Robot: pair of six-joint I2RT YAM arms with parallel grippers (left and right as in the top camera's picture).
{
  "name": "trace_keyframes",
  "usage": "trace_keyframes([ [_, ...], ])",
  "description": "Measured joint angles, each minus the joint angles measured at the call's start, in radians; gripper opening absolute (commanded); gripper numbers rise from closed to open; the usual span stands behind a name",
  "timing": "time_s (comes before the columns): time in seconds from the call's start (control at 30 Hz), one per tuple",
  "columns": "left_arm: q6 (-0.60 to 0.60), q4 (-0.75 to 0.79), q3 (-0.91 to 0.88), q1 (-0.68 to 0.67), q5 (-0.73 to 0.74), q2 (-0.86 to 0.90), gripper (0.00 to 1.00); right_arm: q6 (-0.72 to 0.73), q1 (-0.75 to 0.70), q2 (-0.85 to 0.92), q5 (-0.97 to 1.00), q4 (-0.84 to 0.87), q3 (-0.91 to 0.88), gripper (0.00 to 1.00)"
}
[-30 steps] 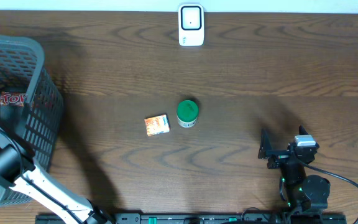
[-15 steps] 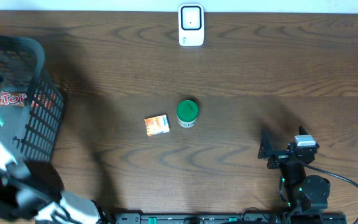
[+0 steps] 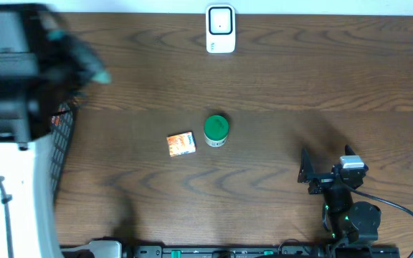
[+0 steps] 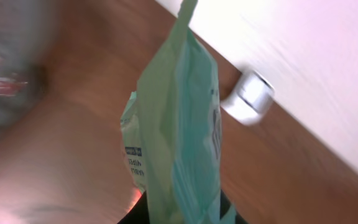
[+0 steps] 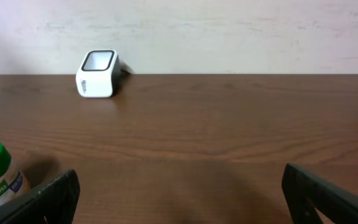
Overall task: Scan the item barcode
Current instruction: 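Hold the mint-green pack's barcode under the white scanner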
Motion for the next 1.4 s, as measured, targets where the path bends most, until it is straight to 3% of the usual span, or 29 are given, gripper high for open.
trace_keyframes([
  [0.17,0.000,0.074,-0.024,-0.248,0.011,0.096,0.13,0.000,0.000,0.000,0.000,0.000,0.000,0.99],
  [0.37,0.010,0.181,-0.045,-0.442,0.069,0.305,0.13,0.000,0.000,0.000,0.000,0.000,0.000,0.99],
  [0.6,0.161,0.425,-0.049,-0.573,0.418,0.548,0.13,0.000,0.000,0.000,0.000,0.000,0.000,0.99],
  [0.9,0.265,0.462,-0.050,-0.636,0.684,0.765,0.13,0.000,0.000,0.000,0.000,0.000,0.000,0.99],
  [1.4,0.311,0.444,-0.062,-0.631,0.746,0.898,0.13,0.000,0.000,0.000,0.000,0.000,0.000,0.99],
])
